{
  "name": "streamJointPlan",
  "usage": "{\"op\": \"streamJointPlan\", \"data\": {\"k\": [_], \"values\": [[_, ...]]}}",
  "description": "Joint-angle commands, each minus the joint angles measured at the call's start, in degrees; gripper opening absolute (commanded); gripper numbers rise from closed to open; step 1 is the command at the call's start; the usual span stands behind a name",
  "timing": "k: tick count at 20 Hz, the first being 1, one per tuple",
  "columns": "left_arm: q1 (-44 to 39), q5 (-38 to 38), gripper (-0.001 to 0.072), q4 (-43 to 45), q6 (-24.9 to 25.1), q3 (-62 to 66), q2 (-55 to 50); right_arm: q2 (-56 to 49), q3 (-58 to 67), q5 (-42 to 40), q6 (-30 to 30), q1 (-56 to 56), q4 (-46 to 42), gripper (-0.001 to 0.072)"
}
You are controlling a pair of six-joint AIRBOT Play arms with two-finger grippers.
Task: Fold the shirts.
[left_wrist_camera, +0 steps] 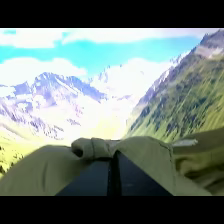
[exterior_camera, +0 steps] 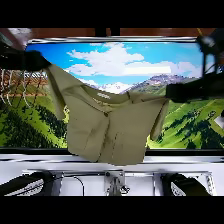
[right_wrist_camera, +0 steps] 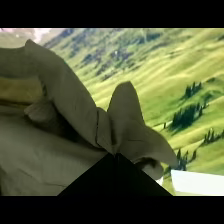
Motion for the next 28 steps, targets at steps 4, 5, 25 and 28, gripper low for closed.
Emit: {"op": "streamJointPlan", "data": {"k": [4,5,25,28], "values": [[-5.1,5.6,0.0059,-1.1,0.5,-4.9,-19.1,-8.0,-21.5,-16.3,2.0,0.0,-3.6,0.0081],[-4.9,6.1,0.0059,-2.5,0.5,-4.9,-21.5,-10.9,-21.6,-16.1,2.0,0.0,-3.6,0.0081],[1.8,2.0,0.0299,-5.8,0.6,1.4,-26.9,-48.1,12.1,-19.8,-14.7,0.0,4.7,0.0581],[1.8,2.0,0.0298,-5.8,0.6,1.4,-26.9,-49.0,12.1,-17.6,-17.2,0.0,3.4,0.0581]]}}
